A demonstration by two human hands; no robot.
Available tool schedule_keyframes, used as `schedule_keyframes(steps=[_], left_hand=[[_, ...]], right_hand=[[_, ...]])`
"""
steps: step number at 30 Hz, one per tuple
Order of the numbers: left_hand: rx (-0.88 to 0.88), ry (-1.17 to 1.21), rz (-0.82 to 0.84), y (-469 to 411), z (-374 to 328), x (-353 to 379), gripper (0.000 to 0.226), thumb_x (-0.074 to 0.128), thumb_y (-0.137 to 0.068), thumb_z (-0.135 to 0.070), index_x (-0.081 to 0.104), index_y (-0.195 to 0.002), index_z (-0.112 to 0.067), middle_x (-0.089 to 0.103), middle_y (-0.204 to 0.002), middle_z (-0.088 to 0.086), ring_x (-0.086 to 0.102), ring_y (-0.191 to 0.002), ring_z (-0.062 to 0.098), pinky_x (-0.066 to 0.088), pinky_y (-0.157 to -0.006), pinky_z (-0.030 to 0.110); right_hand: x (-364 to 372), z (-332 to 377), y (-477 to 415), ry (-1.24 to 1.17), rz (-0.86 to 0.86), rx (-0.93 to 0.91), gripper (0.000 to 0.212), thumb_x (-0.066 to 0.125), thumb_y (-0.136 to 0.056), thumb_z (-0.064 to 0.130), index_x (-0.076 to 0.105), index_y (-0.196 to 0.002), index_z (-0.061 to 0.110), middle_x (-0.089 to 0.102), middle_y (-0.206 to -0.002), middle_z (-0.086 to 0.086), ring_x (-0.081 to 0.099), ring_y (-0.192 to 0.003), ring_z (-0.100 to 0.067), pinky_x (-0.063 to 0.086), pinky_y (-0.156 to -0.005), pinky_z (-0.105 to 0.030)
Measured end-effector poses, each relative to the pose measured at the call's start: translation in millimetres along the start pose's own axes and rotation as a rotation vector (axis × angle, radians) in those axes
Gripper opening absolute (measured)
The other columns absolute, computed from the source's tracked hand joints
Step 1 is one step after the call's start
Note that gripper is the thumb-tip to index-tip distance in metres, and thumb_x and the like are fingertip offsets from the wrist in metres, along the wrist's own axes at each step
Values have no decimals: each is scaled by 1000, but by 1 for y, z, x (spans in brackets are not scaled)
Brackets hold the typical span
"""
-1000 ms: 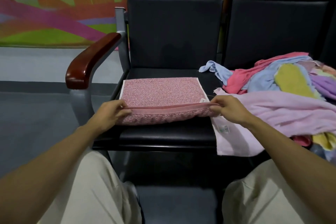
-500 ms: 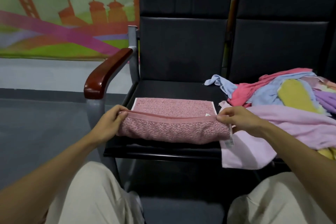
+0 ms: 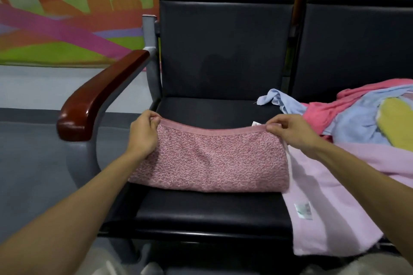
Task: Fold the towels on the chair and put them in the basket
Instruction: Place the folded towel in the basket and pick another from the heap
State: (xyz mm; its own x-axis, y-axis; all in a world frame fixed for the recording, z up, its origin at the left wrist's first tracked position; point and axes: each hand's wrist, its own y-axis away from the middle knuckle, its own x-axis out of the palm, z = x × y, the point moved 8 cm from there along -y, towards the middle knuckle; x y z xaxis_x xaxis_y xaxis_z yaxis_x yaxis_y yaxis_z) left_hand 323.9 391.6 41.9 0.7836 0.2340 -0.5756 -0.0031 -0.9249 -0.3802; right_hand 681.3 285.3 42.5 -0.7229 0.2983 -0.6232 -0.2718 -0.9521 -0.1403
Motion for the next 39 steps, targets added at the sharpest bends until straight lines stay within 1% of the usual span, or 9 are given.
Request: schedule_keyframes(steps=[4,9,13,18,22,26,30,33,39], left_hand=[[-26,-54,-5,-20,17,18,18,51,-98,-8,66,-106,-2,67,-108,13,56,-96,19,35,-78,21],[-59,-178,83,-31,41,35,24,52,-97,-11,63,-116,-3,63,-115,19,57,-108,31,40,-92,33],[-183,-346,192,-24,62,36,41,49,-98,-28,48,-126,2,48,-130,25,40,-125,39,32,-105,44],[-408,-516,451,-9,83,27,78,60,-81,-61,53,-122,5,49,-131,24,47,-120,38,42,-96,44],[-346,-702,683,10,62,24,56,58,-85,-53,59,-115,-6,58,-121,14,55,-109,30,44,-89,34],[-423,-356,594,18,34,16,18,60,-89,-24,57,-87,-7,61,-81,8,57,-67,19,46,-62,29],[-599,250,518,29,-1,13,21,64,-85,-11,60,-102,1,69,-87,15,67,-68,24,54,-57,30],[-590,551,529,37,-47,27,17,63,-87,-8,62,-103,-3,71,-90,14,69,-67,21,56,-53,27],[-392,481,612,46,-130,92,29,65,-84,-4,59,-112,-8,63,-79,10,59,-52,12,44,-44,21]], right_hand=[[16,-18,-30,134,-82,-7,11,69,-86,17,71,-80,26,69,-80,11,63,-83,-9,45,-81,-26],[43,-33,-36,346,-49,0,13,66,-89,15,73,-100,11,70,-98,-4,61,-90,-15,36,-78,-20],[48,-32,-32,447,-77,-48,34,65,-89,14,61,-122,10,56,-120,-11,52,-115,-27,38,-100,-35],[46,-20,-21,525,-90,-78,31,63,-89,17,59,-119,14,51,-119,-7,48,-116,-24,42,-97,-40],[44,-22,-11,500,-54,-29,22,63,-89,16,60,-111,14,49,-111,-3,56,-103,-22,46,-91,-37],[34,-28,-6,435,-61,55,22,64,-86,14,60,-107,12,55,-101,-5,57,-100,-26,42,-89,-34],[23,-47,4,391,21,249,5,70,-80,12,70,-82,7,71,-83,-11,63,-79,-24,46,-72,-30],[18,-60,13,141,57,332,13,72,-78,3,72,-65,5,69,-67,-12,61,-60,-20,52,-66,-33],[22,-62,28,-403,86,453,28,33,-91,-19,58,-84,-9,56,-67,-16,53,-35,-11,46,-38,-19]])
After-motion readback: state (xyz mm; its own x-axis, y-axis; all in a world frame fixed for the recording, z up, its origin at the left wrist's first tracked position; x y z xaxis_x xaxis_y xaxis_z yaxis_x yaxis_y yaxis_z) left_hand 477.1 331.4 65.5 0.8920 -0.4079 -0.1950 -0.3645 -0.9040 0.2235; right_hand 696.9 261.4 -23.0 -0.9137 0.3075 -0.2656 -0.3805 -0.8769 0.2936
